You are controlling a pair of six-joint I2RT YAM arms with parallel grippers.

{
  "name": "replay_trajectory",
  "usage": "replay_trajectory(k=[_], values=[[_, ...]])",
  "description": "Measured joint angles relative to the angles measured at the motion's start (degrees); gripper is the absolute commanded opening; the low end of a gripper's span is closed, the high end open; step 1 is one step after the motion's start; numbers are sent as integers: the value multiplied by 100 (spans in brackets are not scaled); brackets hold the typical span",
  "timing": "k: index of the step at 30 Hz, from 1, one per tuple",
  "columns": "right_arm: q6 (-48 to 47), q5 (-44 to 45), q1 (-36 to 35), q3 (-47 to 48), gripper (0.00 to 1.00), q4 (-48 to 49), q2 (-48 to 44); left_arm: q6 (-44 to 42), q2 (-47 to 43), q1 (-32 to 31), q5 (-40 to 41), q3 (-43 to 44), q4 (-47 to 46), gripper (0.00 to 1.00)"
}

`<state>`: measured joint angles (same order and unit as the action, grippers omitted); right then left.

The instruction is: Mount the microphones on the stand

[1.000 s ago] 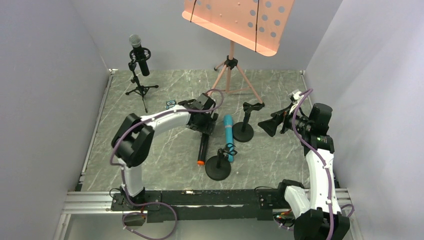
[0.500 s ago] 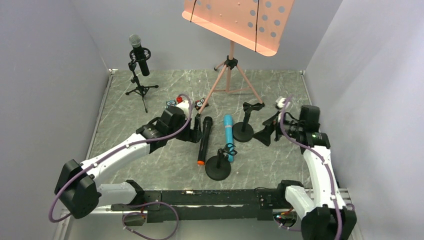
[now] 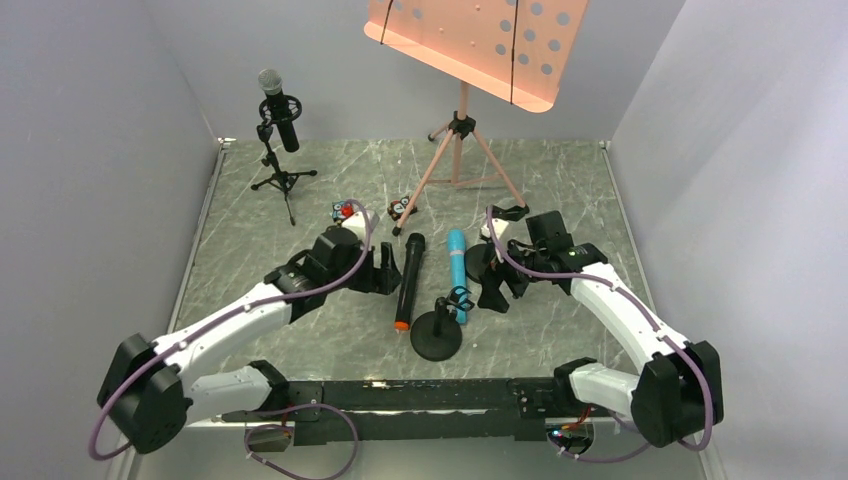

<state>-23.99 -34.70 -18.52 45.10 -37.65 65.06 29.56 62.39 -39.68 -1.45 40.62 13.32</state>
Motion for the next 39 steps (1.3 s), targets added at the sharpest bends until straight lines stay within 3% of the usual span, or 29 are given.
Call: replay_trajectory(k=[3, 8, 11, 24, 31, 39], values=[[7, -72, 0, 0, 98, 22, 59, 22, 710, 0, -46, 299, -26, 82], [-31, -254, 219, 0, 100, 22, -28, 7, 2623, 0, 52, 1757, 334, 80], [-48, -363, 520, 0, 100, 37, -197, -31, 3329, 0, 188, 2330, 481, 77], [-48, -656, 1071, 0, 100, 44, -503, -280, 4898, -92, 393, 3556, 1311, 70], [-48, -750, 1147, 0, 100, 42, -511, -409, 5189, -177, 643, 3943, 1617, 53], [-48, -789, 1250, 0, 100, 42, -518, -492, 5145, -188, 728, 3888, 1615, 7]])
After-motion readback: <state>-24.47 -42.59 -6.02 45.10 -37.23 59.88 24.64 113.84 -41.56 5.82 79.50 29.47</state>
